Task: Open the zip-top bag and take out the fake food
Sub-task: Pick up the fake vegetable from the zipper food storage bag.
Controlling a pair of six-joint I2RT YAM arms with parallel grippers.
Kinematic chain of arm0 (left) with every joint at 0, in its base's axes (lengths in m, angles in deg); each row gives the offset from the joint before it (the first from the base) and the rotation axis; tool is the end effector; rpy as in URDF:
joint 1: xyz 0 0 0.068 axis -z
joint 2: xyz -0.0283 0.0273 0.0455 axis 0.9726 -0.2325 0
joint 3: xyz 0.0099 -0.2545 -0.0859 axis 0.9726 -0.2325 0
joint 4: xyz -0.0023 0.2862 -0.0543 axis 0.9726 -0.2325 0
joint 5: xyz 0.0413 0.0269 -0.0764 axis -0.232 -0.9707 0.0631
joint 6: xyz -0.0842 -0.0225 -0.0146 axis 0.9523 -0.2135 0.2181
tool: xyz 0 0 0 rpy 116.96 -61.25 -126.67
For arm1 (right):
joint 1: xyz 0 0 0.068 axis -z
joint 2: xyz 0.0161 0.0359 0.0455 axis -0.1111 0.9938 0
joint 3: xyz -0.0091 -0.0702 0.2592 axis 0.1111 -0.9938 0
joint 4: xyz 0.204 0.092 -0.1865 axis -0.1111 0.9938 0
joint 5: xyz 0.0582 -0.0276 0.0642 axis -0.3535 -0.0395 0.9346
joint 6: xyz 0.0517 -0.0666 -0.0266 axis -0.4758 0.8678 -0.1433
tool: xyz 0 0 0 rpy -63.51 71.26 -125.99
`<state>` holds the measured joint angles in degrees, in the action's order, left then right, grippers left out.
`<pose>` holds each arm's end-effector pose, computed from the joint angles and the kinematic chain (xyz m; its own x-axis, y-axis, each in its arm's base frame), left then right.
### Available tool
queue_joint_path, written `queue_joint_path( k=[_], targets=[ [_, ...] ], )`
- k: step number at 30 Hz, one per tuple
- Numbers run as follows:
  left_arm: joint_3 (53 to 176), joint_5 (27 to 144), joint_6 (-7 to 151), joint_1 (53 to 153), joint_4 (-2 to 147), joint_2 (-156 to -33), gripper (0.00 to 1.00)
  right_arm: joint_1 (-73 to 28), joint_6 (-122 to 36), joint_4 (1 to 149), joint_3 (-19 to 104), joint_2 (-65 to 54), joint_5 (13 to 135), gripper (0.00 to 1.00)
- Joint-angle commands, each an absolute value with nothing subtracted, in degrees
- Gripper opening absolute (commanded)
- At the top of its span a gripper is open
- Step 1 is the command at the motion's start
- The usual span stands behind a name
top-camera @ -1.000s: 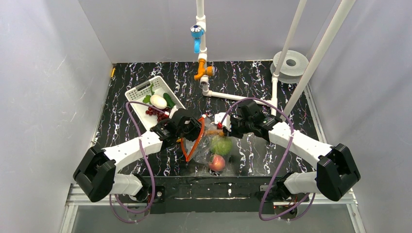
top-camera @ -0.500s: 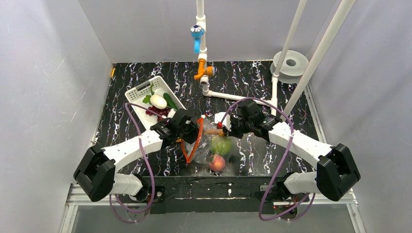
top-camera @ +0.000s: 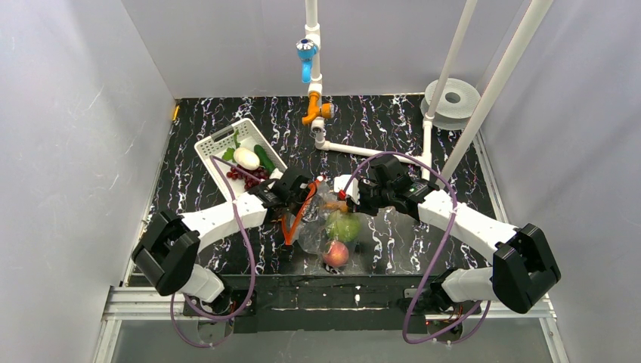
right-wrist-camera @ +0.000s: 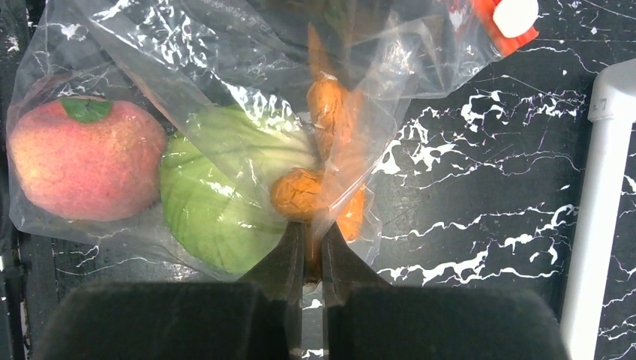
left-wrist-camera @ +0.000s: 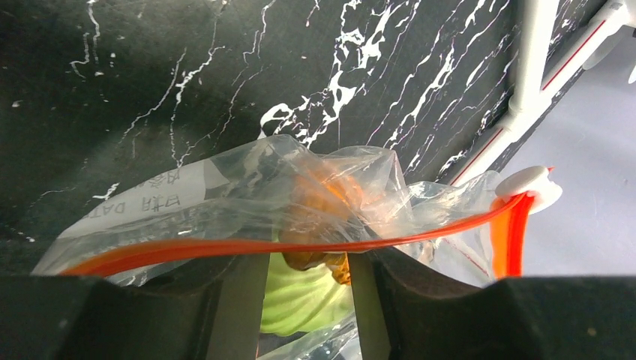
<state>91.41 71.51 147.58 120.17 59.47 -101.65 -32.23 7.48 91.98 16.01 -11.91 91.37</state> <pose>0.2646 -0.2411 0.1618 -0.6561 -0.7474 -0.1045 -0.4766 0.5176 -0.7106 0.2381 0.2328 0.1991 0.1684 -0.6642 -0.7284 -0.9534 0.0780 -0.2915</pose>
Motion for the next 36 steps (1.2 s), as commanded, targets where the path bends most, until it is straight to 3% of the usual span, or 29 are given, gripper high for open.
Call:
queue_joint_path(
  k=[1,12,19,23,26,28,31,36],
  targets=[
    [94.76,71.1,149.2,120.92,59.75,-103.3,0.4,-32.41,6.39,89.32,15.62,-12.92,95.07,0.01],
    [92.17,71.53,151.66,121.63,67.13,-104.24,0.35,-33.09,5.89,90.11,15.6,-12.9,98.49,0.01],
    [90.59,73.8,150.59,121.62,72.52,-102.6,0.48,-34.13,5.59,88.85,15.34,-12.27,96.65,0.01],
    [91.1,75.04,150.76,121.6,72.97,-103.08,0.5,-34.31,5.47,88.7,15.22,-12.09,96.39,0.01],
    [91.91,75.53,150.01,121.59,72.83,-104.2,0.45,-34.41,5.48,88.79,15.3,-12.05,96.43,0.01],
    [91.72,75.83,149.69,121.61,73.37,-104.74,0.36,-34.4,5.6,88.98,15.33,-12.18,96.39,0.03],
    [89.18,75.92,148.86,121.63,77.52,-104.68,0.03,-34.32,5.89,89.86,15.65,-12.23,96.75,0.13],
    [85.46,74.5,147.12,121.08,81.32,-100.19,0.0,-32.07,7.92,95.26,17.06,-12.71,99.65,0.49]
  ],
)
